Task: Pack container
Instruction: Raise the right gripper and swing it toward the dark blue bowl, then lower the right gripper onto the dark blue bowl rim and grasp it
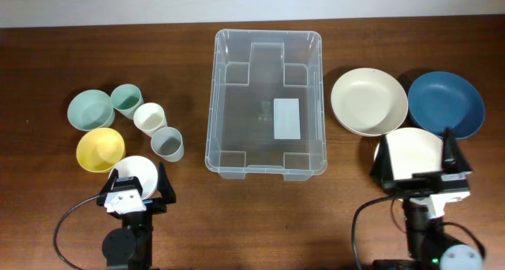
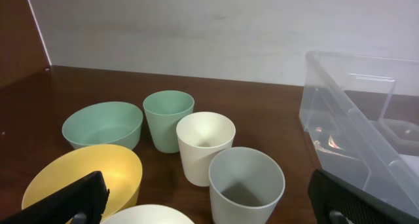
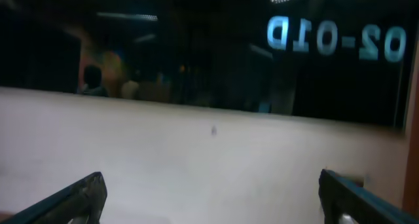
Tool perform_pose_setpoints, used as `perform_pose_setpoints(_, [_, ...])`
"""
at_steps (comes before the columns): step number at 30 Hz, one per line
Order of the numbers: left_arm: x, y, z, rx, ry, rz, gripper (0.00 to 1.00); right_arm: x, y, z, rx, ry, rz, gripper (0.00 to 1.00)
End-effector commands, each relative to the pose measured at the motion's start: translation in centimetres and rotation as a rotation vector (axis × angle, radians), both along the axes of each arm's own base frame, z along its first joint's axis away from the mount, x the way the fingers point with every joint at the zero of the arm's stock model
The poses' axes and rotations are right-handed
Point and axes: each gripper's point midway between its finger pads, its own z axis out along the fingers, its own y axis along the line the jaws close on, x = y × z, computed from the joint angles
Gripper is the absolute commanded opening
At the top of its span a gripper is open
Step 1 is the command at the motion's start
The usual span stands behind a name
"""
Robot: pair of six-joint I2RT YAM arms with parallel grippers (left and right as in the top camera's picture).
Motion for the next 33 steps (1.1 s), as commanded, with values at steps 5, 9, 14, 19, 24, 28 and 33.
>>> perform_pose_setpoints(5, [0.0, -0.1, -0.2, 0.019, 0.002, -0.007, 1.00, -0.4, 1.1, 10.9, -0.078, -0.128, 0.029, 0.99])
perform_pose_setpoints(9, [0.0, -0.1, -0.2, 0.019, 0.002, -0.007, 1.00, -0.1, 0.9, 15.6, -0.130, -0.180, -0.009, 0.99])
perform_pose_setpoints(14, [0.0, -0.1, -0.2, 0.019, 0.002, -0.007, 1.00, 1.7, -0.7, 19.5, -0.184, -0.184, -0.144, 0.99])
perform_pose_setpoints(19, [0.0, -0.1, -0.2, 0.019, 0.002, -0.007, 1.00, 4.3, -3.4, 21.8, -0.188, -0.164, -0.323, 0.99])
perform_pose_setpoints(24, [0.0, -0.1, -0.2, 0.019, 0.002, -0.007, 1.00, 7.3, -6.0, 22.3, -0.163, -0.107, -0.465, 0.99])
perform_pose_setpoints(28, [0.0, -0.1, -0.2, 0.019, 0.002, -0.007, 1.00, 10.5, -8.9, 20.4, -0.161, 0.007, -0.556, 0.99])
perform_pose_setpoints(33, [0.0, -0.1, -0.2, 0.019, 0.002, -0.007, 1.00, 13.9, -14.8, 16.0, -0.065, 0.161, -0.644, 0.99])
